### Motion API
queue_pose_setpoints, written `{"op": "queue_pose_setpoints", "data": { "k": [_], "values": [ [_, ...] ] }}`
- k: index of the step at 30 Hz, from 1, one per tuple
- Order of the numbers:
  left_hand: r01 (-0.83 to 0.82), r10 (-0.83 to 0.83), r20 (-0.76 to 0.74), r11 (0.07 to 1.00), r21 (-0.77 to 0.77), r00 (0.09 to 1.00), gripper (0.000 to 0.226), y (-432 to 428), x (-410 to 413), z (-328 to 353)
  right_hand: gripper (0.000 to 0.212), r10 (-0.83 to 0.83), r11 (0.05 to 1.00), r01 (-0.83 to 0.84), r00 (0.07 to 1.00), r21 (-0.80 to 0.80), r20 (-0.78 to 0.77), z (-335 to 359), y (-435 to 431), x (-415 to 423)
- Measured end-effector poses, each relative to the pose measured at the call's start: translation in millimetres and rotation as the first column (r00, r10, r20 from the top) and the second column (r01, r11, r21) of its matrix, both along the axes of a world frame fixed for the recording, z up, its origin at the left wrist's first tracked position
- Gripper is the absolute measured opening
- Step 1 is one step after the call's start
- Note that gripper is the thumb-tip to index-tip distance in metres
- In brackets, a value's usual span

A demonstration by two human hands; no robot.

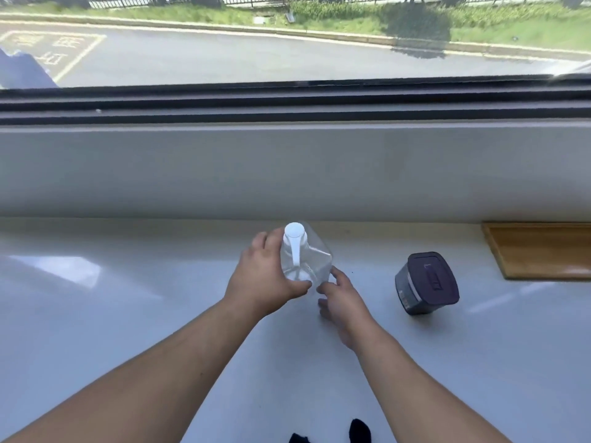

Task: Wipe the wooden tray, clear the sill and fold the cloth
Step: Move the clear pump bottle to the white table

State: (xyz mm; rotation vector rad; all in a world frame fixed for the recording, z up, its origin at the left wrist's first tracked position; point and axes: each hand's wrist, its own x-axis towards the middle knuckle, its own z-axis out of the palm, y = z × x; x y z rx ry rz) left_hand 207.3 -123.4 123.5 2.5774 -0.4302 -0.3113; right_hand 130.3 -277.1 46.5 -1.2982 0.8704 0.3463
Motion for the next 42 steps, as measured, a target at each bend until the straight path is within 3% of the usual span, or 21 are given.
{"op": "queue_pose_setpoints", "data": {
  "k": [6,13,18,23,32,38,42],
  "values": [
    [-0.144,0.145,0.014,0.989,-0.034,0.989,0.103,83,-9,17,0.046,0.092,0.994,-0.094,0.995,0.047,0.046,28,72,9],
    [-0.380,0.382,0.010,0.922,-0.067,0.924,0.104,271,-67,44,0.054,0.374,0.927,-0.375,0.925,-0.001,0.064,63,237,1],
    [-0.564,0.566,0.005,0.821,-0.087,0.824,0.100,437,-155,65,0.045,0.618,0.786,-0.617,0.785,-0.036,0.049,94,399,-43],
    [-0.713,0.715,0.009,0.698,-0.067,0.699,0.098,598,-273,65,0.034,0.832,0.555,-0.831,0.555,-0.035,-0.002,95,573,-113],
    [-0.911,0.909,0.051,0.413,0.015,0.413,0.101,807,-461,60,0.039,0.977,0.215,-0.976,0.215,0.022,0.010,73,826,-251],
    [-0.951,0.950,0.030,0.311,-0.002,0.310,0.098,854,-518,40,0.048,0.989,0.139,-0.990,0.138,0.020,-0.050,53,897,-301],
    [-0.958,0.959,0.019,0.283,-0.046,0.282,0.100,858,-528,20,0.055,0.984,0.163,-0.987,0.161,0.020,-0.071,38,906,-313]
  ]
}}
